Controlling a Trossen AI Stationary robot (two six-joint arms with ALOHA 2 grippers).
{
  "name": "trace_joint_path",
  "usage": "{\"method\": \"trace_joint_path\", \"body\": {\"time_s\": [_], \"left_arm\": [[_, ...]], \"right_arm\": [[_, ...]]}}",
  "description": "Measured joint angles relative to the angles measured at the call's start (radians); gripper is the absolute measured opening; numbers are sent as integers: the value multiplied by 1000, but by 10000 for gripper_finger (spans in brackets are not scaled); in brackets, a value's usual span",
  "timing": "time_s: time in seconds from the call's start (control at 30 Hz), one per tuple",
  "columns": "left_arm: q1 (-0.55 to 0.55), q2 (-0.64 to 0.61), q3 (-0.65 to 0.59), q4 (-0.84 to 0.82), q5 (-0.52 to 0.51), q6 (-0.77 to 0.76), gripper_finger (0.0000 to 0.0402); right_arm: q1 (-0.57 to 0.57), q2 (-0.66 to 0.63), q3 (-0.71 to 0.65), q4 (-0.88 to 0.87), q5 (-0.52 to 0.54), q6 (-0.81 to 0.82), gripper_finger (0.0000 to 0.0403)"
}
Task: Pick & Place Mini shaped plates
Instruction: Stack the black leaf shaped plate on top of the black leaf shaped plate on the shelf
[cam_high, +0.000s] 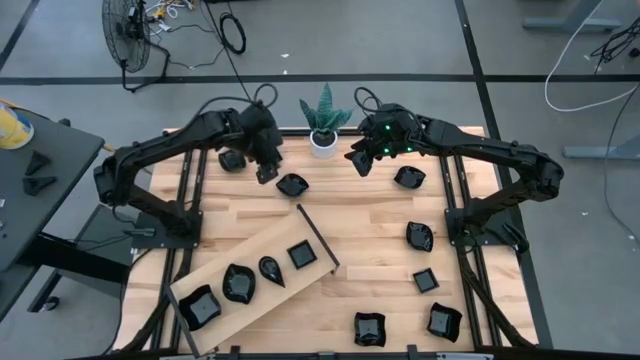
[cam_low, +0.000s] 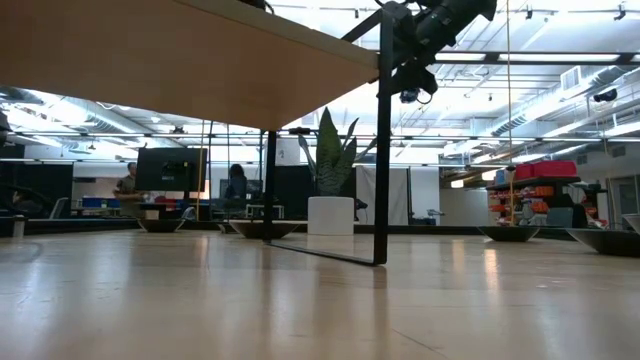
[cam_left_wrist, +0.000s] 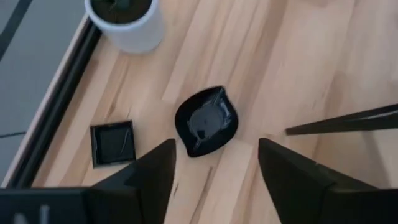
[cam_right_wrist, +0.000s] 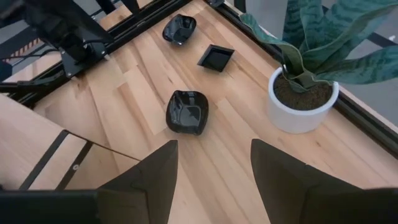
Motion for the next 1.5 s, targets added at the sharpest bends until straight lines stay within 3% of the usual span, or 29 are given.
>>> {"method": "trace_joint_path", "body": {"time_s": [0.23,0.67,0.93,1.13,1.5], "left_arm": [[30,0,-130,115,18,-72,262],[80,25,-337,389,14,-161,263],[110,150,-353,509,22,-171,263],[111,252,-353,510,92,-177,263],[106,334,-353,508,95,-203,259]], "right_arm": [[0,0,0,0,0,57,204],[0,0,0,0,0,53,204],[0,0,0,0,0,49,204],[0,0,-1,0,0,47,204],[0,0,0,0,0,12,204]]}}
